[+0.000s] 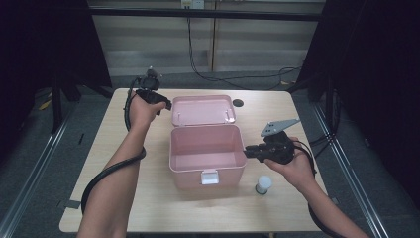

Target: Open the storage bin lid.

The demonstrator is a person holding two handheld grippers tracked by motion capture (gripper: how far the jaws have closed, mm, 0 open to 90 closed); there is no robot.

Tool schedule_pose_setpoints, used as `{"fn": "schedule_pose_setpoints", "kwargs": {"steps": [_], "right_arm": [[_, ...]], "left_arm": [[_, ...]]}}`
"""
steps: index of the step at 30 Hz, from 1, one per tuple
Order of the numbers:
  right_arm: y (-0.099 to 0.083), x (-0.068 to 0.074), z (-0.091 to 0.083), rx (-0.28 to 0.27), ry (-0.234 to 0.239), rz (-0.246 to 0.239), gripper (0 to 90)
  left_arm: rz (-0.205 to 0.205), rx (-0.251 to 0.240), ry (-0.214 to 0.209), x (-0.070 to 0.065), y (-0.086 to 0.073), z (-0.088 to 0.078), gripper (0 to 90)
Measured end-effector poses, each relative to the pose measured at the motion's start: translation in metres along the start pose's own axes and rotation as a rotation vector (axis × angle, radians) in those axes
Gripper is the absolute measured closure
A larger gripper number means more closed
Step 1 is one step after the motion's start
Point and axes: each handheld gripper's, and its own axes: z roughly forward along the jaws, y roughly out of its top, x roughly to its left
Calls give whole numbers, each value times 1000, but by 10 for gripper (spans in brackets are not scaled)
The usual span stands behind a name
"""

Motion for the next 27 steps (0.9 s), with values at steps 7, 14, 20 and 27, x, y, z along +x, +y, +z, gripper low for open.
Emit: {"fn": "schedule_pose_setpoints", "kwargs": {"steps": [7,14,20,27], "right_arm": [[1,3,2,17,19,3,754],[-2,7,2,20,38,8,756],[-6,11,-2,-3,62,20,731],[-6,11,-12,-27,54,28,662]], "left_arm": [[13,-17,-10,0,-14,-1,414],[21,-37,-22,3,-30,-4,388],[31,-53,-29,6,-46,-6,347],[24,-70,-35,16,-69,-7,311]]}}
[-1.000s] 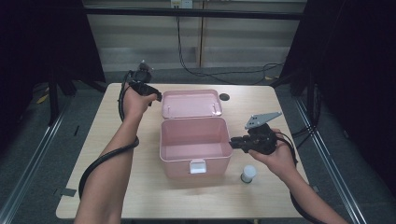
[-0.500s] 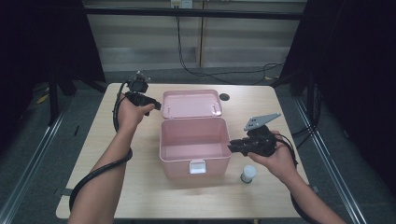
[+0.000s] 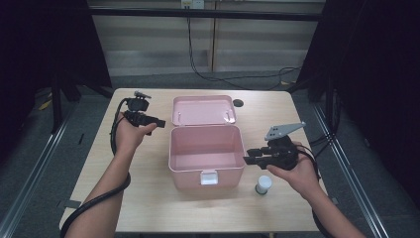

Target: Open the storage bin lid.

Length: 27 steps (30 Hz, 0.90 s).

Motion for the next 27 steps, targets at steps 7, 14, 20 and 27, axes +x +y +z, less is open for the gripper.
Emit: {"fn": "schedule_pose_setpoints", "kwargs": {"steps": [7,14,20,27], "right_arm": [[-13,-9,-6,31,-32,30,585],[-31,-18,-3,93,-58,54,515],[-41,-19,1,163,-82,42,452],[-50,-18,5,212,-85,26,402]], "left_arm": [[9,13,-10,10,-29,3,297],[15,5,-24,18,-56,11,281],[2,15,-28,22,-77,18,270],[3,11,-35,28,-98,24,258]]}}
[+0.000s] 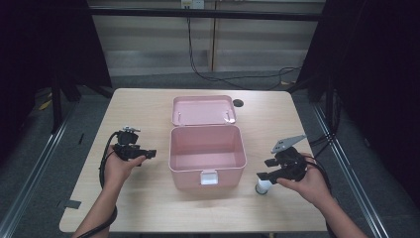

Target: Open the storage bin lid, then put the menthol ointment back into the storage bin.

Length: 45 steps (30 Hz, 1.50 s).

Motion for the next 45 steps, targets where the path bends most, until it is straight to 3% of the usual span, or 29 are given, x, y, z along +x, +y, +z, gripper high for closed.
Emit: {"fn": "schedule_pose_setpoints", "kwargs": {"steps": [9,15,28,34,45], "right_arm": [[-6,-1,5,40,-16,-29,372],[-9,-2,3,50,5,-11,364],[-13,-2,6,110,12,-40,353],[-11,-1,6,133,11,-59,354],[-15,0,12,190,40,-64,354]], "left_arm": [[48,-17,32,0,-18,4,240],[75,-17,34,-3,-27,11,225],[160,-82,47,-3,-38,15,151],[182,-99,58,-6,-41,17,121],[193,-133,40,-5,-44,21,56]]}}
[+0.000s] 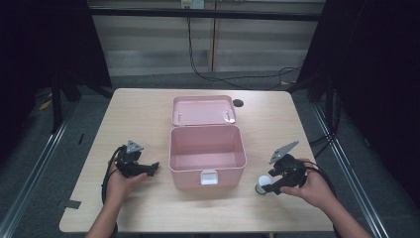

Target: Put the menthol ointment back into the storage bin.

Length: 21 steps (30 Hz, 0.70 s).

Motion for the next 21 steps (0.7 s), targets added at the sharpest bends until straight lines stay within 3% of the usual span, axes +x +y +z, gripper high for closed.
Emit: {"fn": "schedule_pose_setpoints", "kwargs": {"steps": [21], "right_arm": [[7,3,14,83,12,-17,414]], "left_arm": [[0,-1,0,0,0,0,53]]}}
